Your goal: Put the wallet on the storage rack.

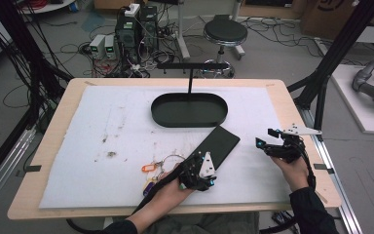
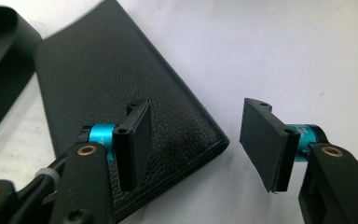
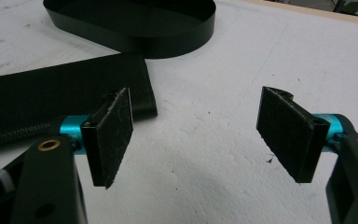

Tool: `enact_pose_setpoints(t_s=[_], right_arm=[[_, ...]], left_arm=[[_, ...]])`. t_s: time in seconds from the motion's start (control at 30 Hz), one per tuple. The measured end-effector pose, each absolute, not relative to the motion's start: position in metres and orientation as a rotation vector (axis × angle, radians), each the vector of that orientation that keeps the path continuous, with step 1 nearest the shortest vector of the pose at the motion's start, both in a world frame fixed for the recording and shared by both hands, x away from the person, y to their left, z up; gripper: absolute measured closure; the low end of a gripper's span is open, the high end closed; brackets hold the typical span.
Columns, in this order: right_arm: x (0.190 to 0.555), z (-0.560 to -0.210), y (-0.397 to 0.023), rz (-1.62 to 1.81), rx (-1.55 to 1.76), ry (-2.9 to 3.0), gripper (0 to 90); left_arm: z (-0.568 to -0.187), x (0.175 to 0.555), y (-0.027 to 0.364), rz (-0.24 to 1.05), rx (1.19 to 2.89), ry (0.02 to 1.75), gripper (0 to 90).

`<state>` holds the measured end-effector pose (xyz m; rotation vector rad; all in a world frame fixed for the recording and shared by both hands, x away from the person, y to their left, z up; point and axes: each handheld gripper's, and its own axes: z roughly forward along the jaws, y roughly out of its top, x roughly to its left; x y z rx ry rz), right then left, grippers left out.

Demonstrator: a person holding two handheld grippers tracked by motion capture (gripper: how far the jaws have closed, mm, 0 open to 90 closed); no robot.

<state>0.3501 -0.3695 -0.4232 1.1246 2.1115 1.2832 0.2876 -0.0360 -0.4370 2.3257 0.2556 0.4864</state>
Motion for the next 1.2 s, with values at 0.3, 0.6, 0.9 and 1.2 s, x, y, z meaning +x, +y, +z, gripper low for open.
enact_pose_setpoints(t_s=[0.3, 0.6, 0.9, 1.2], right_arm=[[0.350, -0.423, -0.370, 1.283, 1.121, 2.107, 27.3], [0.350, -0.423, -0.370, 1.286, 1.121, 2.108, 27.3], [0.349, -0.421, -0.372, 1.306, 1.116, 2.097, 27.4], [0.346, -0.419, -0.370, 1.344, 1.063, 2.092, 27.6]], left_arm=[[-0.441, 0.283, -0.042, 0.589, 2.376, 0.183, 50.1], [-0.434, 0.280, -0.038, 0.548, 2.374, 0.124, 75.2], [-0.417, 0.287, -0.017, 0.448, 2.240, 0.156, 79.2], [-0.390, 0.289, 0.020, 0.312, 2.044, 0.199, 80.0]])
